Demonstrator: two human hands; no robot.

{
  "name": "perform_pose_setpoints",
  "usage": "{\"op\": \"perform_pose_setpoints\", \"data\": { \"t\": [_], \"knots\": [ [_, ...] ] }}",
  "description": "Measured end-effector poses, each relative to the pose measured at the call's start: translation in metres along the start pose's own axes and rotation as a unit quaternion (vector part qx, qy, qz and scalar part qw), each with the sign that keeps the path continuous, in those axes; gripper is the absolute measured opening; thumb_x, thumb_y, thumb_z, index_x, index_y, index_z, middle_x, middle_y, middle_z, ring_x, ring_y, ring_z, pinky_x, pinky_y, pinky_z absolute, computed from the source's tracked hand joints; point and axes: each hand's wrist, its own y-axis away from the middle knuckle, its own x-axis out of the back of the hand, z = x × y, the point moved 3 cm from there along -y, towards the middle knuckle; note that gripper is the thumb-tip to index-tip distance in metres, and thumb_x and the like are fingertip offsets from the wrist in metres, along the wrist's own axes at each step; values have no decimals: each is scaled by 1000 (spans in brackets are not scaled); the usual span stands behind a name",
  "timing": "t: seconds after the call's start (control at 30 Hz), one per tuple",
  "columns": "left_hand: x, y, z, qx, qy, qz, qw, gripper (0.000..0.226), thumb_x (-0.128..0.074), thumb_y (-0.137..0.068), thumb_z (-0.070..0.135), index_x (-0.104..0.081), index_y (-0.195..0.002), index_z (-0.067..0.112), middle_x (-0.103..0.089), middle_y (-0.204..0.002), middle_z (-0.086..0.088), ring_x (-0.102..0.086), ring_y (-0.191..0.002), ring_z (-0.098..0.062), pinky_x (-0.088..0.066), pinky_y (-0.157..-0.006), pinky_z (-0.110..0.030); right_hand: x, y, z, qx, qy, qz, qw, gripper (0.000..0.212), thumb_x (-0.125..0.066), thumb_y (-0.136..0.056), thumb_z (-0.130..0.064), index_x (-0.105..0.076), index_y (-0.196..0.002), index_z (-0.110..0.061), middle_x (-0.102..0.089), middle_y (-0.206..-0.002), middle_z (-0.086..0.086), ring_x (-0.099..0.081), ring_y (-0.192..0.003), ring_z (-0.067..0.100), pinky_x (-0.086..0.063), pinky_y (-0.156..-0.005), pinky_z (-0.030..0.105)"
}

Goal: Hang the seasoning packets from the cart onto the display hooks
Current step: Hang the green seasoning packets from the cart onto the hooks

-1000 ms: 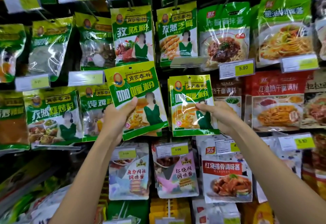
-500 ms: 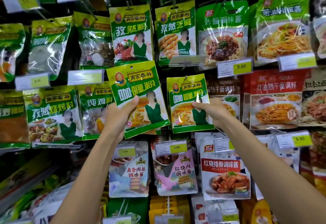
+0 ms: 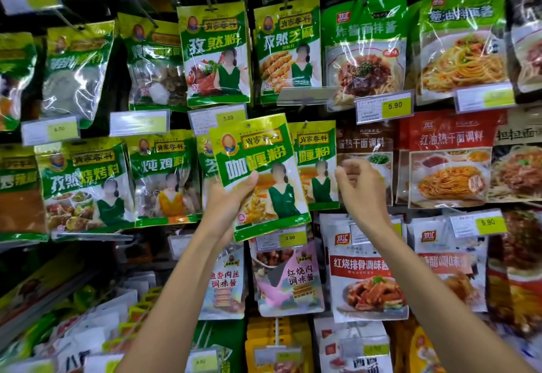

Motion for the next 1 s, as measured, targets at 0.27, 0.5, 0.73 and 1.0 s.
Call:
{"op": "perform_pose_setpoints", "data": {
  "t": [0.27, 0.5, 0.73, 1.0],
  "knots": [
    [-39, 8, -6, 47, 2, -34, 998, 87, -78, -67, 44, -46, -133, -3, -60, -122, -24, -60, -113, -33, -44, -102, -52, -33, 8, -23, -147, -217, -194, 945, 40, -68, -87, -38, -54, -101, -4, -57, -108, 15, -56, -119, 37, -44, -103, 55],
    [0, -19, 57, -352, -431, 264, 788, 23, -47, -99, 25, -62, -102, 7, -63, -93, -4, -58, -89, -24, -42, -70, -25, -23, -2, -5, -157, -222, -149, 951, 28, -64, -92, -20, -59, -74, 2, -63, -91, 21, -62, -96, 38, -45, -97, 48],
    [4, -75, 72, -445, -614, 241, 605, 37, -40, -101, 20, -53, -127, -2, -56, -122, -24, -52, -115, -39, -38, -101, -48, -20, -18, 3, -140, -215, -142, 956, 41, -62, -94, -19, -49, -57, -8, -60, -82, 14, -61, -92, 31, -46, -92, 41],
    [3, -82, 64, -481, -597, 283, 576, 32, -45, -98, 17, -57, -120, -3, -61, -111, -23, -57, -105, -39, -40, -99, -49, -18, -41, 2, -141, -194, -122, 963, 39, -63, -93, -22, -51, -58, -8, -60, -81, 19, -65, -86, 23, -46, -89, 32]
  ]
}}
